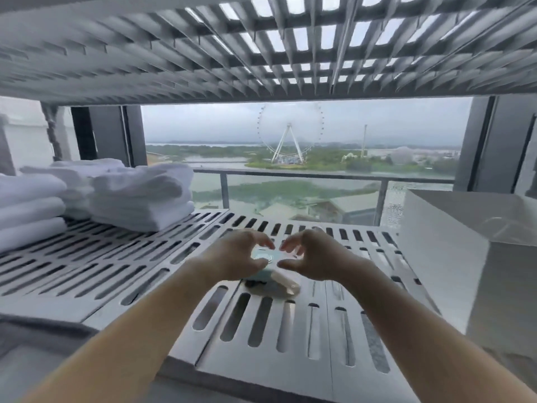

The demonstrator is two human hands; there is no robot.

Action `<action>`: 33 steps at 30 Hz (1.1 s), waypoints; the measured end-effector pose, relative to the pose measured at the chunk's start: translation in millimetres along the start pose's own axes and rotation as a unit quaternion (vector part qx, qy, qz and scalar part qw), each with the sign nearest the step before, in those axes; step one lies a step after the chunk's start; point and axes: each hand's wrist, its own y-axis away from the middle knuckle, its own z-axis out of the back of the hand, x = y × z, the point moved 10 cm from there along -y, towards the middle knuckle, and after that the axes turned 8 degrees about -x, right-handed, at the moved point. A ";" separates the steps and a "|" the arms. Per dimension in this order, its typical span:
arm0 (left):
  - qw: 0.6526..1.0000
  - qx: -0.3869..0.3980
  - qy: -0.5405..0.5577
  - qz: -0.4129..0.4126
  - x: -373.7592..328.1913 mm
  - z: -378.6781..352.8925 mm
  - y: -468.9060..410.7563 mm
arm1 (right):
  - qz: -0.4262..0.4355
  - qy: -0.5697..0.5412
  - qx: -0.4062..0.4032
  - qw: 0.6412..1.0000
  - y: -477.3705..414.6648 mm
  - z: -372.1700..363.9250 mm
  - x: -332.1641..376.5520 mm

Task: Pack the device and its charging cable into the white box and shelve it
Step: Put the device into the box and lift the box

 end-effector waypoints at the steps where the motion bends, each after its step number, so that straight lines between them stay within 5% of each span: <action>1: 1.000 0.020 -0.001 -0.008 3.3 -7.9 0.4 | -0.008 0.002 0.010 1.000 -1.4 -10.0 -1.7; 7: 0.994 0.102 -0.009 -0.043 11.0 -52.5 4.2 | -0.055 0.004 0.046 0.997 5.9 -47.9 -19.5; 14: 0.992 0.049 -0.075 -0.087 1.6 -49.9 6.4 | -0.069 0.031 -0.086 0.993 8.3 -14.6 -29.6; 24: 0.983 -0.150 0.024 -0.100 -35.8 2.9 -7.1 | -0.070 0.072 -0.204 0.974 20.7 54.4 -27.2; 33: 0.941 -0.286 0.104 -0.150 -150.4 64.6 -28.0 | -0.047 0.109 -0.311 0.943 64.2 189.2 -34.5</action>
